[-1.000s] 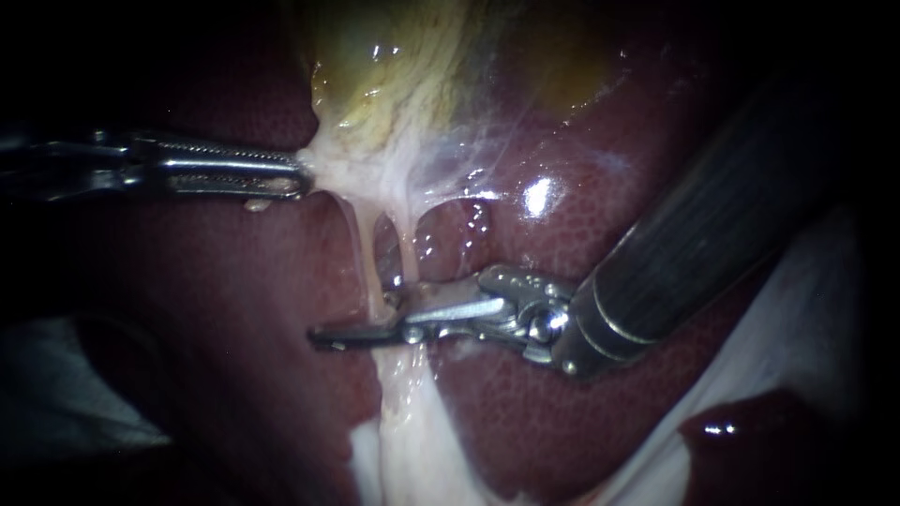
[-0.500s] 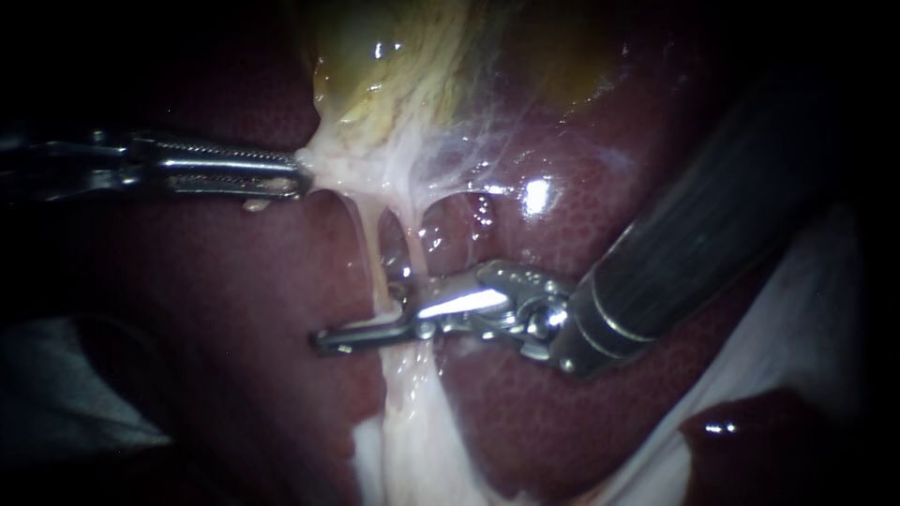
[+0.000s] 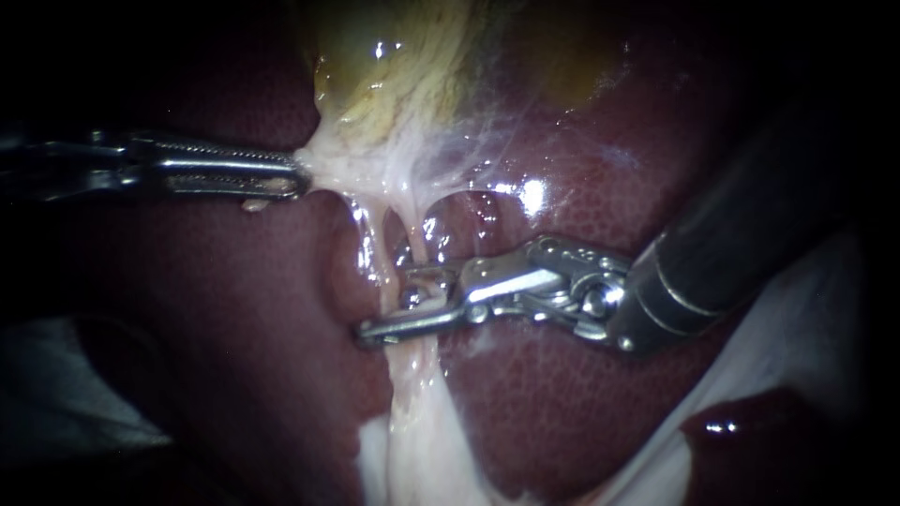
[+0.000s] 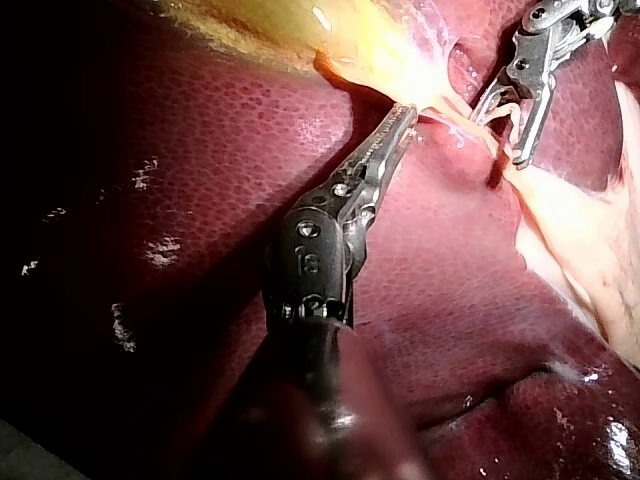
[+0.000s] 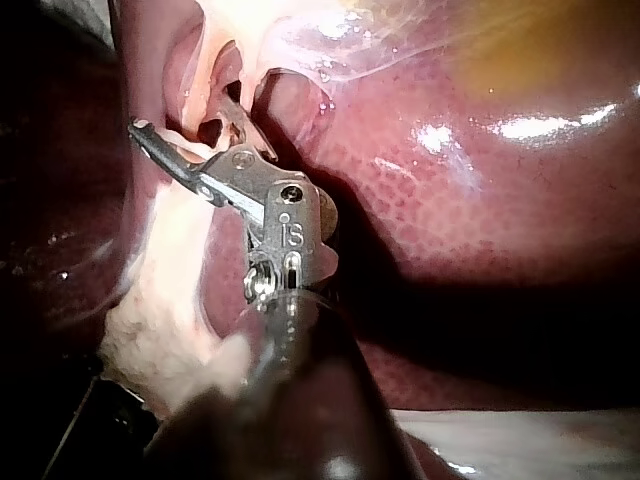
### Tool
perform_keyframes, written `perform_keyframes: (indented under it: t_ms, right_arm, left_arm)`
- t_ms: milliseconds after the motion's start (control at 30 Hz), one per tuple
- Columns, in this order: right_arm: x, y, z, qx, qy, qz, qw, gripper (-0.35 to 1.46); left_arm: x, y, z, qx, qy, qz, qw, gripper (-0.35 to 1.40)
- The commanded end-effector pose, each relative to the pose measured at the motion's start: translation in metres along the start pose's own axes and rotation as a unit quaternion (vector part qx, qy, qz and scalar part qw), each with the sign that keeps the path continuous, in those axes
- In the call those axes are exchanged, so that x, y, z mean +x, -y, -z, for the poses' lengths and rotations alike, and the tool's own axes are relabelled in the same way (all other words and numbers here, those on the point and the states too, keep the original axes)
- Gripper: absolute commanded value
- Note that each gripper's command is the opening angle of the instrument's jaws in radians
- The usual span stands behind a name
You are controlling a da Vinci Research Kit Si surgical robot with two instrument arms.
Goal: Clipping first clip left tube
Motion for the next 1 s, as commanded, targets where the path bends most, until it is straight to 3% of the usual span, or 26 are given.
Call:
perform_keyframes:
  t_ms: [33, 500, 1000]
  right_arm:
    - [-0.0001, 0.0001, 0.0001, 0.004, 0.003, 0.001, 1.0, 0.5]
    - [-0.0012, 0.0008, 0.0007, 0.068, 0.029, 0.021, 0.997, 0.49]
    - [-0.0017, 0.0013, -0.0003, 0.115, 0.003, 0.034, 0.9927, 0.48]
  left_arm:
    - [0.0, 0.0, 0.0, 0.0, 0.0, 0.0, 1.0, -0.35]
    - [0.0, 0.0, 0.0001, 0.0, 0.0, 0.0, 1.0, -0.35]
    - [0.0, -0.0001, 0.0001, 0.0, 0.0, 0.0, 1.0, -0.35]
